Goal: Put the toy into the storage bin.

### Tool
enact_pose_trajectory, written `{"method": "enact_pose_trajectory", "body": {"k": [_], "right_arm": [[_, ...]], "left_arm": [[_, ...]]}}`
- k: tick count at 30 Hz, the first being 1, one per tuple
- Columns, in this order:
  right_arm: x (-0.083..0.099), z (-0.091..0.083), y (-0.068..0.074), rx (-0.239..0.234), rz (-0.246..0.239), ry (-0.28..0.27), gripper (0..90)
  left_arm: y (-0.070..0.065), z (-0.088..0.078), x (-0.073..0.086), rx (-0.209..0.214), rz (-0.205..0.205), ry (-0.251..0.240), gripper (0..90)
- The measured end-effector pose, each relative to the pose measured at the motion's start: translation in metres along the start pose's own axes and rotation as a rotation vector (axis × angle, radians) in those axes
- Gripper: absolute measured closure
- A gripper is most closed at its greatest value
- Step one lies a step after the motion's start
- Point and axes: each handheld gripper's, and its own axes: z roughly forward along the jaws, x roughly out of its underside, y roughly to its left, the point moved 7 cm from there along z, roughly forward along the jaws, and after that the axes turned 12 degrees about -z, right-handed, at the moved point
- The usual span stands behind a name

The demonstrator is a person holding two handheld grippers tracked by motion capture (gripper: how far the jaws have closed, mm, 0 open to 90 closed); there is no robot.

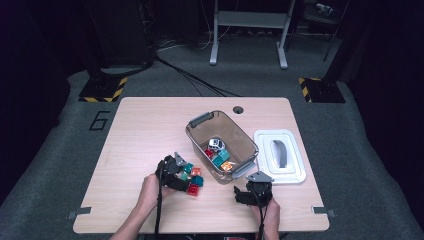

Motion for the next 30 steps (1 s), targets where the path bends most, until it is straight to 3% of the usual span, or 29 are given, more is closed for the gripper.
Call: {"method": "enact_pose_trajectory", "body": {"k": [4,8,16,23,30], "right_arm": [[0.000,0.000,0.000,0.001,0.000,-0.001,14.5],[0.000,0.000,-0.001,0.005,-0.007,-0.001,14.4],[0.000,0.000,0.000,0.007,0.001,-0.004,14.4],[0.000,0.000,0.000,0.008,0.001,-0.004,14.4],[0.000,0.000,0.000,0.009,0.001,-0.003,14.4]], "left_arm": [[0.005,-0.003,0.005,-0.013,0.003,0.019,29.6],[0.010,-0.007,0.008,-0.019,0.002,0.020,29.5],[0.003,-0.004,0.003,0.037,0.034,0.027,38.4],[0.001,0.001,0.000,0.102,0.003,0.038,53.4],[0.001,0.002,0.001,0.113,0.002,0.045,65.6]]}}
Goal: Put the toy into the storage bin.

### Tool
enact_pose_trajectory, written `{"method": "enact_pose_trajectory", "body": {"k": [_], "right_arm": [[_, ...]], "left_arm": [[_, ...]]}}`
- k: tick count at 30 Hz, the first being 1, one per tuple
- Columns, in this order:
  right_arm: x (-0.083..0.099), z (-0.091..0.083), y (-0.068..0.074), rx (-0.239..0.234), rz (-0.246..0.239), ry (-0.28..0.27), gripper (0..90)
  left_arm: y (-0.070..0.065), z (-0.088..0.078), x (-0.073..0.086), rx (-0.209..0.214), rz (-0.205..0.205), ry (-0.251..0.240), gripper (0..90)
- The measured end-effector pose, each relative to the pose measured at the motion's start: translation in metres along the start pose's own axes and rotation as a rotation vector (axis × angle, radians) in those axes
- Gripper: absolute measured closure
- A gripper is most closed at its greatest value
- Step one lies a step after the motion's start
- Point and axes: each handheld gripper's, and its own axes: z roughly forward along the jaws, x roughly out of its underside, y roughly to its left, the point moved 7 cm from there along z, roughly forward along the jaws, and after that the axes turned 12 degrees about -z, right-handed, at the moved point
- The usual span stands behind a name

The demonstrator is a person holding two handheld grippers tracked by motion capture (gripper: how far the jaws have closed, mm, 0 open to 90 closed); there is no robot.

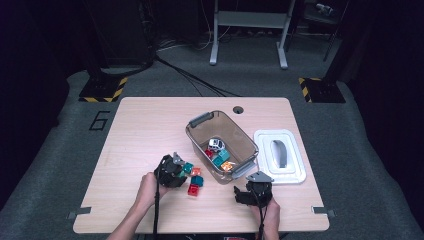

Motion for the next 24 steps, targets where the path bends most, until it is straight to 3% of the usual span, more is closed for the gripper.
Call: {"method": "enact_pose_trajectory", "body": {"k": [8,24], "right_arm": [[0.000,0.000,0.000,-0.002,-0.001,0.000,14.4],[0.000,0.000,0.000,-0.009,0.010,0.004,14.4]], "left_arm": [[0.002,-0.005,0.000,0.005,-0.001,-0.013,66.4],[0.016,-0.035,-0.018,0.016,-0.033,-0.084,66.5]]}}
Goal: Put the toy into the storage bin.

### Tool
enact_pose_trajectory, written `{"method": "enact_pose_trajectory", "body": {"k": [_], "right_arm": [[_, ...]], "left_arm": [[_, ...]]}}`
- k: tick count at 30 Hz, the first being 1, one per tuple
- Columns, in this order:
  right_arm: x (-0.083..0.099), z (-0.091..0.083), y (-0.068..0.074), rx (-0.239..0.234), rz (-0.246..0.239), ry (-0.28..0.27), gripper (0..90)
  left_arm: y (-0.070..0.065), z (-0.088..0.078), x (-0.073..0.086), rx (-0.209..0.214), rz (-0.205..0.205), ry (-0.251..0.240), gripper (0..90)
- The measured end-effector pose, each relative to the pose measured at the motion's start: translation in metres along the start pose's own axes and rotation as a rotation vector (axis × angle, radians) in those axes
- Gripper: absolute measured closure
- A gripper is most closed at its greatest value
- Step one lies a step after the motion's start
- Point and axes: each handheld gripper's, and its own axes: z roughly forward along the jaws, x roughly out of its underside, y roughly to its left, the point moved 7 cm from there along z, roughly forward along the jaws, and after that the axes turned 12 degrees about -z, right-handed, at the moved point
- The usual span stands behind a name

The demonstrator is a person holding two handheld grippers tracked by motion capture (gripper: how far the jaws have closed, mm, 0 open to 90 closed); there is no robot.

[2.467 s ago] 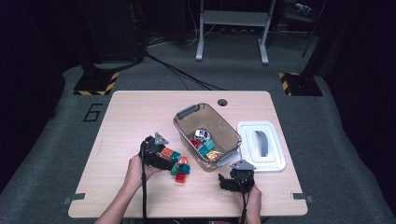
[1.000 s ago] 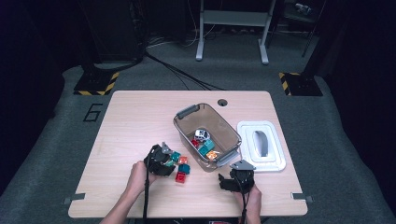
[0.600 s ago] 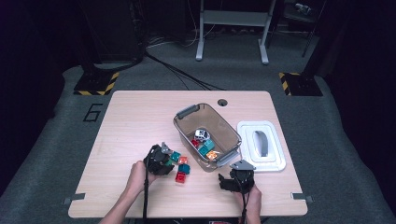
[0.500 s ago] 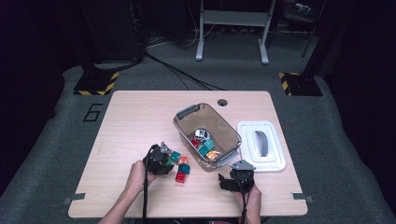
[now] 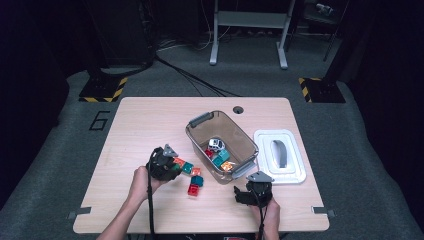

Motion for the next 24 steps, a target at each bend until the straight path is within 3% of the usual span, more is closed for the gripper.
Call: {"method": "enact_pose_trajectory", "body": {"k": [12,24], "right_arm": [[0.000,0.000,-0.001,-0.003,-0.006,0.002,14.5],[0.000,0.001,0.000,0.001,0.006,-0.002,14.5]], "left_arm": [[0.007,-0.020,-0.020,0.005,-0.005,-0.030,66.5],[0.005,-0.030,-0.043,-0.002,0.010,-0.059,66.5]]}}
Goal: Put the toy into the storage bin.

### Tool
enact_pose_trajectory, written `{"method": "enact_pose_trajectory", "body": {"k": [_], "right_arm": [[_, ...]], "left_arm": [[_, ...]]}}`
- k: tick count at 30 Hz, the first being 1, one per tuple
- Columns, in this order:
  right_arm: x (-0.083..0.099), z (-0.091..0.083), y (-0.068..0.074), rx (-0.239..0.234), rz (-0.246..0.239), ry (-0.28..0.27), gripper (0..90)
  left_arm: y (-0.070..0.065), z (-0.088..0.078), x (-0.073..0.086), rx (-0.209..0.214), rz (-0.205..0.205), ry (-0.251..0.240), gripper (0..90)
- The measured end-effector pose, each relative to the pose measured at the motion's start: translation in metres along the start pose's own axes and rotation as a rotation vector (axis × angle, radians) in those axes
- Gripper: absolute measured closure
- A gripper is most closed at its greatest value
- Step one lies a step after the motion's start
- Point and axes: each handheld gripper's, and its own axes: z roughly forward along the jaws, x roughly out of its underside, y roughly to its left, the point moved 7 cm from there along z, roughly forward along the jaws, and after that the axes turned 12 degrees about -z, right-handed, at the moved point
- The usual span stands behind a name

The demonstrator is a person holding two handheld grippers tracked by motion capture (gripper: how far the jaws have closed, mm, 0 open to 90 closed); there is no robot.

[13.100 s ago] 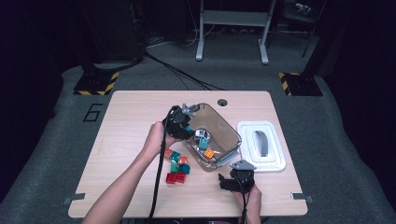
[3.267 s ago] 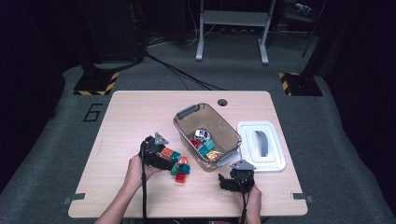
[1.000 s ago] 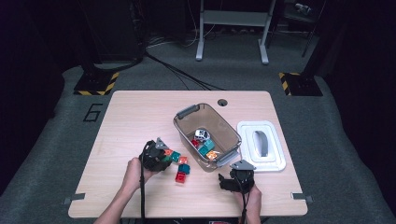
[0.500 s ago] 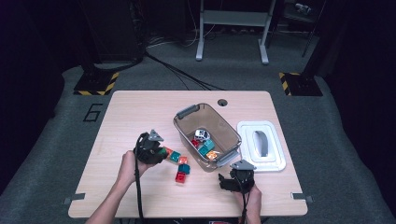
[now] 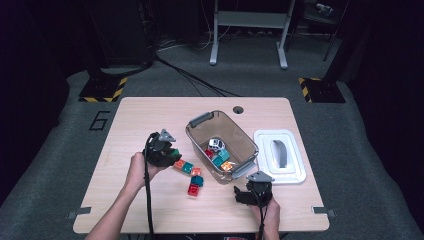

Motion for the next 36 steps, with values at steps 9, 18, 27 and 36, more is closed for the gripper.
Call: {"method": "enact_pose_trajectory", "body": {"k": [9,18,27,36], "right_arm": [[0.000,0.000,0.000,0.001,-0.001,0.000,14.5],[0.000,0.000,0.000,0.000,-0.002,0.000,14.5],[0.000,0.000,0.000,0.000,-0.002,0.000,14.5],[0.000,0.000,0.000,0.000,-0.002,0.000,14.5]], "left_arm": [[-0.003,-0.008,-0.019,-0.004,0.016,-0.021,66.5],[-0.008,-0.017,-0.040,0.000,0.031,-0.043,66.5],[-0.013,-0.022,-0.063,-0.014,0.053,-0.060,66.5],[-0.023,-0.019,-0.084,-0.009,0.083,-0.072,66.5]]}}
